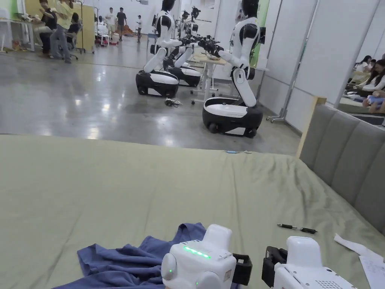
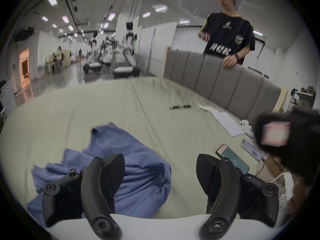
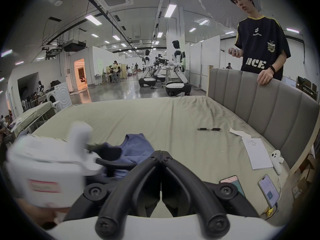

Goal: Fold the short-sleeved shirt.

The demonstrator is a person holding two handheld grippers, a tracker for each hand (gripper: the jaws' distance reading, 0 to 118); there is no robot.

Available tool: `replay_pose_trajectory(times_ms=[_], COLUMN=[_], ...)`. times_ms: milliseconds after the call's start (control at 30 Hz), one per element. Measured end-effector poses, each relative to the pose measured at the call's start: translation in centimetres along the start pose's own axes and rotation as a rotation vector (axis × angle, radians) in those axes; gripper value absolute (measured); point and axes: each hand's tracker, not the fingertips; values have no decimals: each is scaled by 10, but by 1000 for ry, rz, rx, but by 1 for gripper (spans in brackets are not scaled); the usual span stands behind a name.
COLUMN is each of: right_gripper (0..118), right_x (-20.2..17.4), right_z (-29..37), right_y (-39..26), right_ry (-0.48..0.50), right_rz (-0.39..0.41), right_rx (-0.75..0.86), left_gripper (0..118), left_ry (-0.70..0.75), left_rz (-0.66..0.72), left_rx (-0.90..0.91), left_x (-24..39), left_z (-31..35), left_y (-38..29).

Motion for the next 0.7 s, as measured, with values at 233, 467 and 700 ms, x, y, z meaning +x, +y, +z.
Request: replay_pose_trajectory(times_ms=[233, 467, 700], right_gripper=[1, 1, 1], right_x=[-65, -125, -141], right_z=[-10, -8, -15], right_y=[-24, -40, -38], right_ry=[100, 211, 234], right_rz=[24, 65, 109], right_rx=[-31, -74, -91], left_gripper=[3, 3, 88], left_ry=[144, 398, 595], left_rz=[-62, 167, 428], left_rx=[-27, -184, -356], left_x=[-32, -165, -261], left_z=[124, 190, 190], left_y=[-27, -77, -95])
